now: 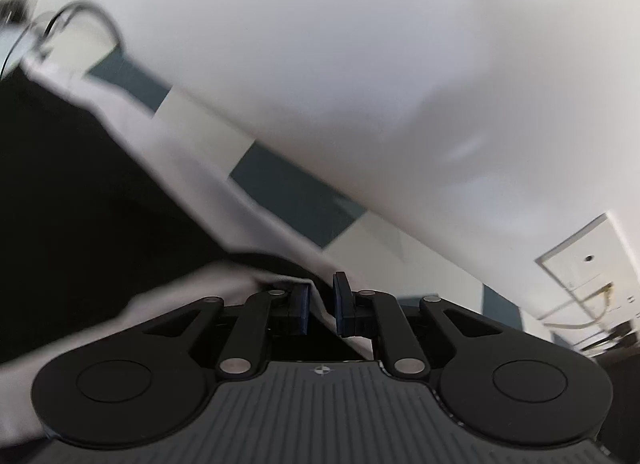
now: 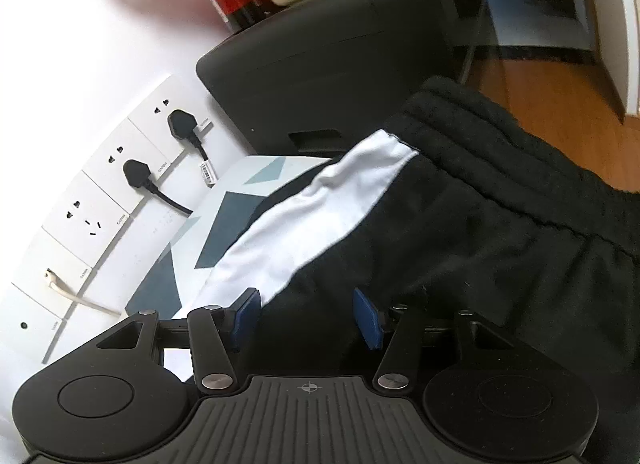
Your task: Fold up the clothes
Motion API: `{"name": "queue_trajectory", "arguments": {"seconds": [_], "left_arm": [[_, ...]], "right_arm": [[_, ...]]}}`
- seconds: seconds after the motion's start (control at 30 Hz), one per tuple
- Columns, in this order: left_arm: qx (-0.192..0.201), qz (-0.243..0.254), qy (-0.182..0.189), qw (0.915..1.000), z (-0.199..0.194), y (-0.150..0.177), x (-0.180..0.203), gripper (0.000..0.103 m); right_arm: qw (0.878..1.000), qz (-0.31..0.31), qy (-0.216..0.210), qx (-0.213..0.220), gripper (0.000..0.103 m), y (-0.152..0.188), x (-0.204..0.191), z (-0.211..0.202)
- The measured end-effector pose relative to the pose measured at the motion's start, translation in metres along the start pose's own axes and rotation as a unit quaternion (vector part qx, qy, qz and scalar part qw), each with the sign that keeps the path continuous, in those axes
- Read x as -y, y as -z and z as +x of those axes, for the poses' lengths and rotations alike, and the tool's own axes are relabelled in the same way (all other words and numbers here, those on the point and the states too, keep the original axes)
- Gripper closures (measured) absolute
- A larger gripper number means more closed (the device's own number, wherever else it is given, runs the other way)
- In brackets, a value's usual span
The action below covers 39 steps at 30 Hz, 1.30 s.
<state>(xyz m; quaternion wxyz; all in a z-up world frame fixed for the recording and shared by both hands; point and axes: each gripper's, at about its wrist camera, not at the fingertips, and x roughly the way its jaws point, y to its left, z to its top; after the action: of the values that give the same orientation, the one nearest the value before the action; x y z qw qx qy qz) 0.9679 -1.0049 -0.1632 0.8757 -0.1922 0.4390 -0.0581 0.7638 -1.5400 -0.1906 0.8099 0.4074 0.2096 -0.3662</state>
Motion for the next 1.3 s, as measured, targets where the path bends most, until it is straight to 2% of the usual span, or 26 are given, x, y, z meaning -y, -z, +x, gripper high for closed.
{"name": "queue_trajectory", "arguments": {"seconds": [0.1, 0.2, 0.23, 0.27, 0.33, 0.37, 0.43, 0.5, 0.57, 0.63, 0.73, 0.77, 0.83, 0.9, 0.93, 1.0, 1.07, 1.13, 1.2, 1.23, 1.3], "left_arm": [[-0.008, 0.035, -0.014, 0.9992, 0.020, -0.002, 0.009, 0.090], [-0.010, 0.065, -0.028, 0.9974, 0.021, -0.005, 0.024, 0.089], [-0.010, 0.072, -0.023, 0.9971, 0.016, -0.005, 0.029, 0.084], [-0.007, 0.080, -0.003, 0.9968, 0.006, -0.002, 0.034, 0.078], [0.002, 0.106, 0.045, 0.9933, -0.019, 0.010, 0.045, 0.053], [0.005, 0.122, 0.067, 0.9902, -0.032, 0.018, 0.050, 0.049], [-0.009, 0.162, 0.098, 0.9819, -0.054, 0.040, 0.060, 0.046], [-0.035, 0.192, 0.126, 0.9727, -0.073, 0.064, 0.064, 0.045], [-0.059, 0.205, 0.151, 0.9652, -0.089, 0.084, 0.062, 0.045], [-0.076, 0.205, 0.167, 0.9614, -0.107, 0.104, 0.051, 0.045], [-0.108, 0.205, 0.184, 0.9553, -0.136, 0.129, 0.032, 0.044], [-0.123, 0.214, 0.190, 0.9502, -0.140, 0.134, 0.026, 0.044], [-0.153, 0.258, 0.198, 0.9330, -0.146, 0.145, 0.015, 0.043], [-0.168, 0.327, 0.190, 0.9103, -0.152, 0.158, 0.010, 0.043], [-0.170, 0.362, 0.185, 0.8977, -0.156, 0.164, 0.008, 0.043], [-0.166, 0.422, 0.168, 0.8755, -0.161, 0.175, 0.004, 0.043], [-0.160, 0.467, 0.137, 0.8589, -0.160, 0.188, -0.002, 0.043], [-0.160, 0.489, 0.117, 0.8498, -0.158, 0.195, -0.008, 0.043], [-0.157, 0.498, 0.104, 0.8465, -0.156, 0.200, -0.014, 0.041], [-0.151, 0.504, 0.098, 0.8445, -0.156, 0.202, -0.017, 0.040], [-0.134, 0.515, 0.084, 0.8423, -0.156, 0.206, -0.023, 0.037]], "right_arm": [[1.000, -0.019, -0.002, 0.004, 0.049, -0.003, -0.002, 0.010], [0.999, -0.001, 0.010, 0.034, 0.049, -0.005, 0.010, -0.020], [0.999, 0.005, 0.014, 0.045, 0.050, -0.005, 0.014, -0.030], [0.998, 0.012, 0.018, 0.055, 0.050, -0.006, 0.018, -0.039], [0.997, 0.024, 0.026, 0.075, 0.047, -0.007, 0.026, -0.059], [0.996, 0.030, 0.030, 0.085, 0.044, -0.008, 0.029, -0.069], [0.993, 0.042, 0.037, 0.105, 0.042, -0.009, 0.037, -0.088], [0.991, 0.043, 0.070, 0.110, 0.042, -0.004, 0.055, -0.114], [0.989, 0.039, 0.102, 0.095, 0.042, 0.008, 0.076, -0.139], [0.990, 0.031, 0.111, 0.076, 0.042, 0.020, 0.095, -0.150], [0.991, 0.049, 0.117, 0.052, 0.042, 0.028, 0.116, -0.143], [0.991, 0.063, 0.114, 0.043, 0.042, 0.029, 0.121, -0.138], [0.991, 0.071, 0.107, 0.032, 0.043, 0.029, 0.123, -0.123], [0.994, 0.054, 0.086, 0.030, 0.065, 0.025, 0.116, -0.112], [0.995, 0.049, 0.076, 0.032, 0.086, 0.021, 0.114, -0.110], [0.994, 0.063, 0.073, 0.047, 0.090, 0.010, 0.115, -0.107], [0.990, 0.081, 0.076, 0.088, 0.099, 0.000, 0.117, -0.109], [0.985, 0.086, 0.085, 0.121, 0.099, -0.009, 0.121, -0.107], [0.984, 0.107, 0.081, 0.120, 0.099, -0.014, 0.123, -0.104], [0.984, 0.114, 0.078, 0.114, 0.096, -0.013, 0.123, -0.105], [0.984, 0.124, 0.073, 0.102, 0.080, -0.008, 0.121, -0.108]]}}
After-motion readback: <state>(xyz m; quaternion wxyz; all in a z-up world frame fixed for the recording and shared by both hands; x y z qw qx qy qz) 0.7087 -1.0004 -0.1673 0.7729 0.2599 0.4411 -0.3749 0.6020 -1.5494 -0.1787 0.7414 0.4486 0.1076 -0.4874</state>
